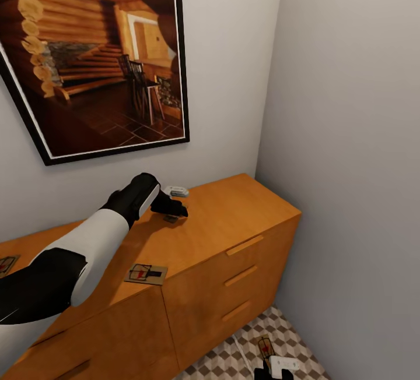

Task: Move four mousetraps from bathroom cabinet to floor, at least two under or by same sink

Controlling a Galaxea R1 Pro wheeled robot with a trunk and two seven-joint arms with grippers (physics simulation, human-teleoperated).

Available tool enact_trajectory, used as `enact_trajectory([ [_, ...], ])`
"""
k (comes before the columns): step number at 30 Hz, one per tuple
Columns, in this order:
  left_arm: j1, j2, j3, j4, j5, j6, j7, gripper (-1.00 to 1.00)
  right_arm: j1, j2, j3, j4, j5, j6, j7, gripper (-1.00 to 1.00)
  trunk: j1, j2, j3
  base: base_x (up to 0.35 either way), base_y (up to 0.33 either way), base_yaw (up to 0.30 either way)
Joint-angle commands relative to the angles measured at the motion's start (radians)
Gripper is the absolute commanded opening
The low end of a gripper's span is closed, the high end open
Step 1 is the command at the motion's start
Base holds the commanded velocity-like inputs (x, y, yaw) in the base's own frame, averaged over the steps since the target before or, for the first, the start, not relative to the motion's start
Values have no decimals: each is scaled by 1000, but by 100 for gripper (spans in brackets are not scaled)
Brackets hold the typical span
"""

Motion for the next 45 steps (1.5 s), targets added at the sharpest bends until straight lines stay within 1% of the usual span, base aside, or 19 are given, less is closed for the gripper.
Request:
enact_trajectory([
  [1, 0, 1, -6, 16, 5, 4, 1, 100, -1, 0, 9, 0, -5, -2, -7, -100, 0, 0, -1, 0, 0, 0],
  [15, 0, 1, -6, 36, 5, 3, 1, 100, -1, 0, 9, 0, -5, -2, -7, -100, 0, 0, -1, 0, 0, 0],
  [34, 0, 1, -6, 39, 5, 4, 1, 100, -1, 0, 8, 0, -5, -2, -7, -100, 0, 0, -1, 0, 0, 0],
  [35, 0, 1, -6, 39, 5, 4, 1, -100, -1, 0, 8, 0, -5, -2, -7, -100, 0, 0, -1, 0, 0, 0],
  [45, 0, 1, -6, 52, 5, 3, 1, -100, -1, 0, 9, 0, -5, -2, -7, -100, 0, 0, -1, 0, 0, 0],
])
